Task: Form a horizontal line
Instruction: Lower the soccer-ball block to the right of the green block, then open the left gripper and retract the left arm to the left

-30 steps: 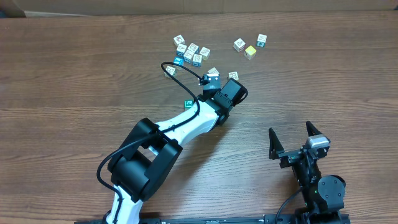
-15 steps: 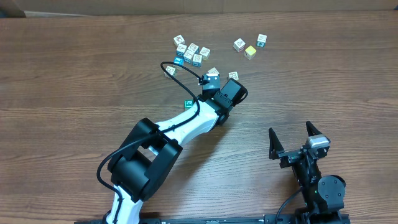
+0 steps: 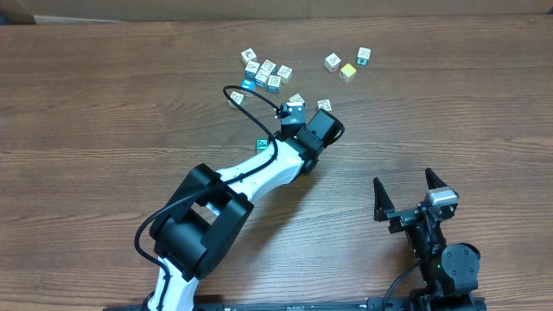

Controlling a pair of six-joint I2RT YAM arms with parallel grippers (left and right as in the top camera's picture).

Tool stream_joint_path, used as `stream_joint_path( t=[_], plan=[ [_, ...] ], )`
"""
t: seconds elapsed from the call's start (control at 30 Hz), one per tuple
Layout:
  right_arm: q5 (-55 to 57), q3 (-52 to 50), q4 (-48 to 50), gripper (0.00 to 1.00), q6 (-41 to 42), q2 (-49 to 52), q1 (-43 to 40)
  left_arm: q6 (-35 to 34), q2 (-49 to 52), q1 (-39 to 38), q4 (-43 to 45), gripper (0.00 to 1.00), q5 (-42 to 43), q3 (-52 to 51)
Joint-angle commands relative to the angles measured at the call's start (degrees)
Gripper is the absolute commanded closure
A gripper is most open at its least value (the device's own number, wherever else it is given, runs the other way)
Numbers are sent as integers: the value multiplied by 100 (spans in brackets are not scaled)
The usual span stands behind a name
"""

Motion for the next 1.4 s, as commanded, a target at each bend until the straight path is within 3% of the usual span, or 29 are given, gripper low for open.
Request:
stream_joint_path(
  t=[0.0, 0.7, 0.93, 1.37],
  plan=[
    [33, -61, 13, 0, -26, -68, -9, 9, -63, 13, -15, 96, -166, -44],
    [33, -61, 13, 0, -26, -68, -9, 2, -63, 11, -39, 96, -284, -44],
    [33, -61, 13, 0, -26, -68, -9, 2, -66, 11, 50, 91, -236, -39],
    [35, -61, 13, 0, -26, -68, -9, 756, -70, 11, 48, 96, 824, 275]
  ],
)
